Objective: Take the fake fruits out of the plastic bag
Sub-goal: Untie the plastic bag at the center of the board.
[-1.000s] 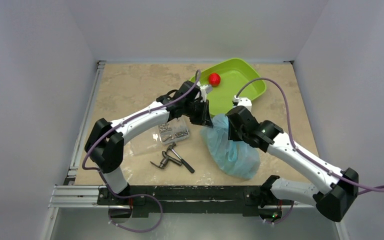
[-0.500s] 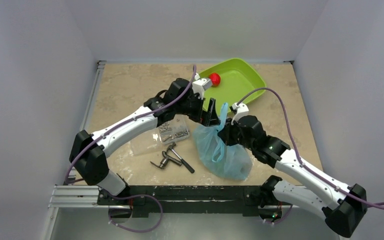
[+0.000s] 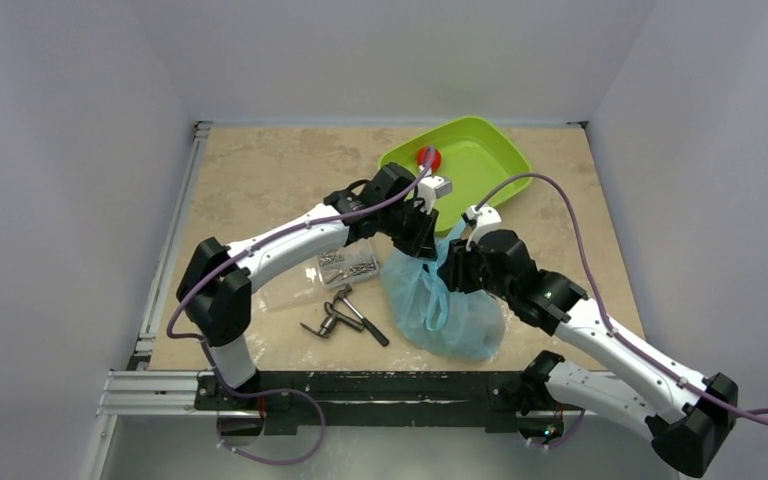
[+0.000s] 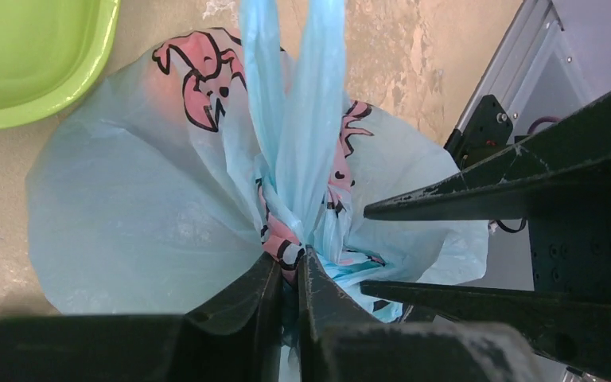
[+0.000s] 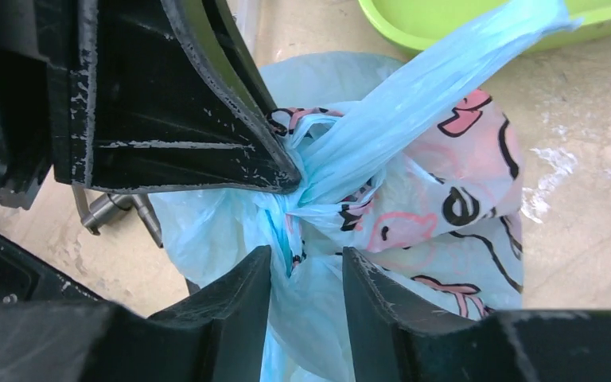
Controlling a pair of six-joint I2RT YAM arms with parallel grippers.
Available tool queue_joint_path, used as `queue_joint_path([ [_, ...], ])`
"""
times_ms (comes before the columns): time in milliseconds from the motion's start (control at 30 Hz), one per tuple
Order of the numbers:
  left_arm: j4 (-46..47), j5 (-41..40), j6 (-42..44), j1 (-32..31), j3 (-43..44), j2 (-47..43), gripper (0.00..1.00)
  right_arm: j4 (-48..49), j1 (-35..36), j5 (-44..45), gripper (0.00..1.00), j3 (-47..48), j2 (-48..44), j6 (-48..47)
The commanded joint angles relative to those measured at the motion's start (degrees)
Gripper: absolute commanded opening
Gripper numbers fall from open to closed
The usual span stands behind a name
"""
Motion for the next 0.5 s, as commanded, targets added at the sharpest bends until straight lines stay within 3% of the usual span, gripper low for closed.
queue_joint_path([
  [0, -0.9, -0.2, 2.2, 0.1, 2.0, -2.7, 0.04, -7.1, 0.4, 2.9, 0.38, 6.8, 1.3, -0.2],
  [67, -0.9, 0.5, 1.8, 0.3, 2.2, -3.2, 0.02, -10.7, 0.4, 3.5, 0.45, 10.0, 3.7, 0.8],
  [167, -0.6, 1.9, 1.2, 0.7, 2.2, -3.4, 0.03, -15.2, 0.4, 2.5, 0.47, 13.7, 7.4, 2.1],
  [367, -3.2, 1.5, 0.8, 1.1, 3.6, -2.6, 0.38, -15.1, 1.4, -0.1, 0.48, 13.7, 10.6, 1.9],
  [467, -6.7, -0.8, 1.6, 1.0, 5.6, -1.0, 0.41, -14.6, 2.2, 0.4, 0.48, 12.4, 11.0, 1.7],
])
